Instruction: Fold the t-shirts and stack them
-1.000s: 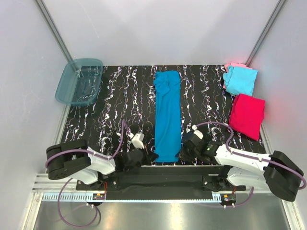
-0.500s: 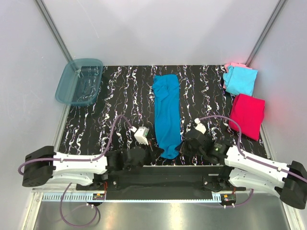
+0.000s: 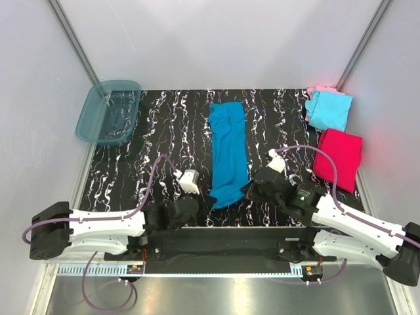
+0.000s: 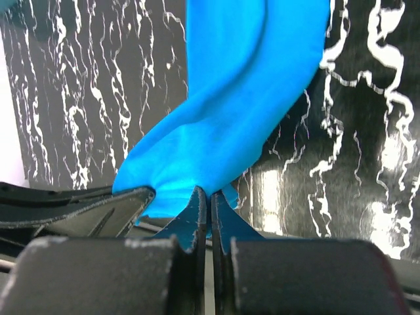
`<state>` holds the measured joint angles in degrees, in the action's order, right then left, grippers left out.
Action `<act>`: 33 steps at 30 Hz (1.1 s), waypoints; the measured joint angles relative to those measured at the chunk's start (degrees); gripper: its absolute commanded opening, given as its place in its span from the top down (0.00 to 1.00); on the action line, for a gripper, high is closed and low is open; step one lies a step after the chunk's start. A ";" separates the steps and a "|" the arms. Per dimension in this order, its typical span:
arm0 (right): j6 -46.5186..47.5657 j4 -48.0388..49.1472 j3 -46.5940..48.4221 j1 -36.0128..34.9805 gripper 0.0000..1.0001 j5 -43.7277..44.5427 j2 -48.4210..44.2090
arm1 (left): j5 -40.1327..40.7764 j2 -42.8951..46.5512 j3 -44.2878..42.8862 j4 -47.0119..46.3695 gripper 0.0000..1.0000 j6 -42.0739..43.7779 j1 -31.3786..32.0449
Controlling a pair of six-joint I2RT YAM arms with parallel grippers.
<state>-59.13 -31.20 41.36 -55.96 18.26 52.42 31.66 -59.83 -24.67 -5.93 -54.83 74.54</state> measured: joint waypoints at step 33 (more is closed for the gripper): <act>12.20 19.19 6.54 25.70 1.00 -13.14 30.29 | -17.18 -28.30 -13.70 -13.18 1.00 13.73 -26.25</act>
<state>-46.94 -12.01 47.90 -30.26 5.13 82.72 14.48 -88.14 -38.37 -19.11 -41.10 48.29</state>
